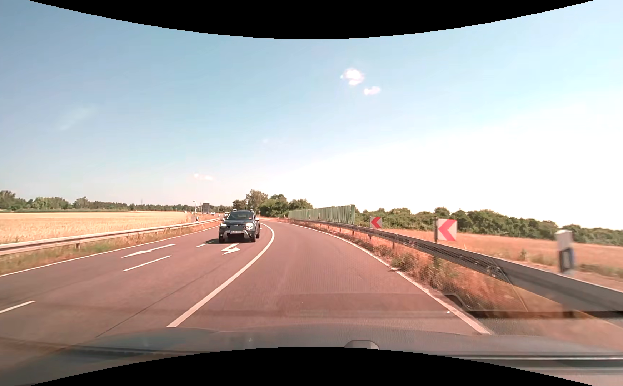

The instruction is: Follow the waypoints while adhering to traffic rules and regulations

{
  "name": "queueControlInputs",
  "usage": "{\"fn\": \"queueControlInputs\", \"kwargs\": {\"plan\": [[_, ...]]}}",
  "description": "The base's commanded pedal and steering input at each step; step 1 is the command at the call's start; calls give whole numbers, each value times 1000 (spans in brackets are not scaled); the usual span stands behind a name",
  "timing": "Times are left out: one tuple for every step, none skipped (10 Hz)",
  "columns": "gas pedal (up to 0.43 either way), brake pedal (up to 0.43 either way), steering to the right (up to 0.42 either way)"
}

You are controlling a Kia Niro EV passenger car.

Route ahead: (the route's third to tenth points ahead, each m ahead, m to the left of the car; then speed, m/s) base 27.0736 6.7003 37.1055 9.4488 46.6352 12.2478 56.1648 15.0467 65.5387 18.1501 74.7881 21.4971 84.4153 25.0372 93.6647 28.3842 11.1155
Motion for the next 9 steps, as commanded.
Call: {"fn": "queueControlInputs", "kwargs": {"plan": [[287,0,-42],[287,0,-43],[287,0,-42],[287,0,-43],[287,0,-43],[287,0,-43],[280,0,-43],[280,0,-43],[280,0,-43]]}}
